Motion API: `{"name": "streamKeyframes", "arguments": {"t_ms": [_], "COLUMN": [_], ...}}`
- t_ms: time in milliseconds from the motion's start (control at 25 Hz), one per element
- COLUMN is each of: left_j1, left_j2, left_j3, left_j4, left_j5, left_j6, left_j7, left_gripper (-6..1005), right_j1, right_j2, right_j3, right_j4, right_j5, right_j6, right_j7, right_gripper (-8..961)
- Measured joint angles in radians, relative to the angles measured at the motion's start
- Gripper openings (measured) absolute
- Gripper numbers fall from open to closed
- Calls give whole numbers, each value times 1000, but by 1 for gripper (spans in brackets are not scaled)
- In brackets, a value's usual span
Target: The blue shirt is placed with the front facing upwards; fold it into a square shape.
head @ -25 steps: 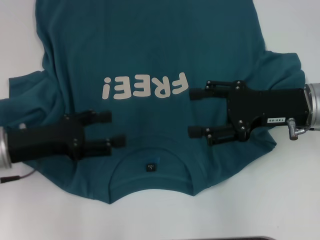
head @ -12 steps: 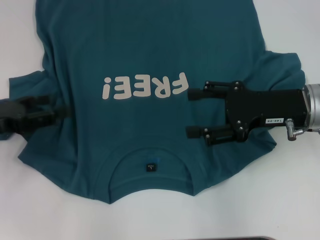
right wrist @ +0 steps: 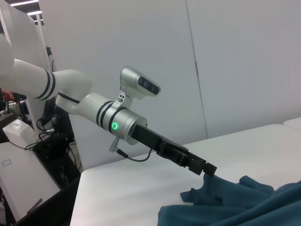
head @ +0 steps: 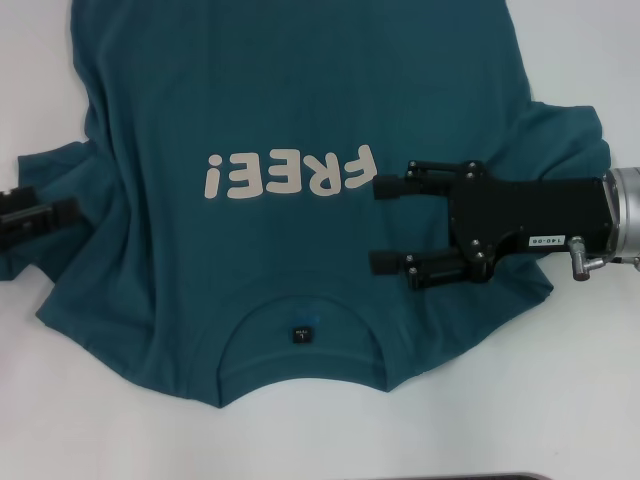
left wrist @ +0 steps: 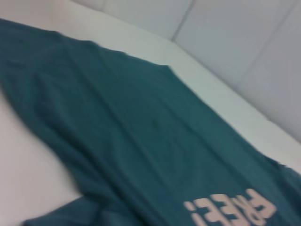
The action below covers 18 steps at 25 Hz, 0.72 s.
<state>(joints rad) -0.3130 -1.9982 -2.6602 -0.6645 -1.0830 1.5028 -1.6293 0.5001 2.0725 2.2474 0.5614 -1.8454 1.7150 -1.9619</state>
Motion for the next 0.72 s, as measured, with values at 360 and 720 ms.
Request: {"name": "streamKeyframes", "arguments": {"t_ms": [360,720], "left_j1": [22,31], "left_j2": [14,15], "left_j3": [-15,-17], "left_j4": [-6,-8], "left_j5": [1,2], "left_j6": [-82,-129], "left_j7": [-12,-7], "left_gripper": [904,904], "right_j1": [-1,-2], "right_j2": [0,0], "right_j3": [10,12], "right_j4": [-1,-1], "right_j5": [0,0], "right_j6": [0,-11], "right_j7": [1,1], "right_gripper": [897,897]}}
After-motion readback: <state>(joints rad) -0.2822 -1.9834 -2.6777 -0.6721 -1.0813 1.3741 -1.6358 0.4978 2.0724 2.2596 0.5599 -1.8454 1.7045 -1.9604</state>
